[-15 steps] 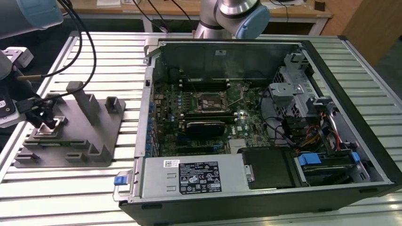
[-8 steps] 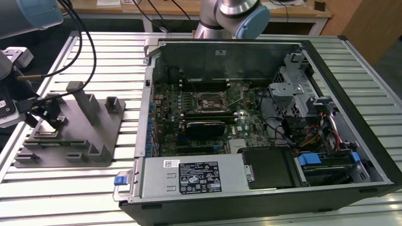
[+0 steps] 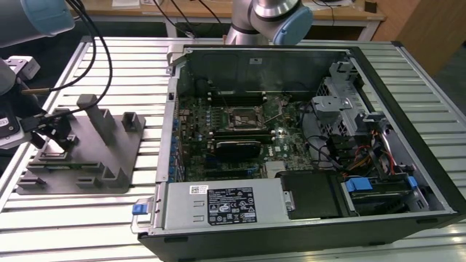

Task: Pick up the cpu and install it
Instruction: 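Pick up the cpu and move it towards the insertion slot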

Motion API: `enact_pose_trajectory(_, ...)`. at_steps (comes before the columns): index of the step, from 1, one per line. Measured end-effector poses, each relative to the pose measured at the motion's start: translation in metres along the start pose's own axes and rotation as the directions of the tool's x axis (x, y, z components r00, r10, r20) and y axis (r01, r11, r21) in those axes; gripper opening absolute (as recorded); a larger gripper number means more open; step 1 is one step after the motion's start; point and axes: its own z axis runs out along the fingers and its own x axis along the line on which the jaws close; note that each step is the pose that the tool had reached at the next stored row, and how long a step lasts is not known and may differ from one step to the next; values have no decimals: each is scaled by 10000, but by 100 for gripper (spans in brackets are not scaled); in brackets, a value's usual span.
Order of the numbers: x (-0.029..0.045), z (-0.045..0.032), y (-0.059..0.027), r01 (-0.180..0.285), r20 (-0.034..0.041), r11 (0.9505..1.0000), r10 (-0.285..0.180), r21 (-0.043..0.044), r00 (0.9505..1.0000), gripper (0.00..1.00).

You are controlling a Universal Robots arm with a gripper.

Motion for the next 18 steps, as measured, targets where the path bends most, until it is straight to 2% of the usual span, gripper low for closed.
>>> enact_pose_trajectory(3,0,11,1,-7,0,10000,7,-33,10000,59)
enact_pose_trajectory(18,1,68,1,-69,1,10000,69,-31,10000,59)
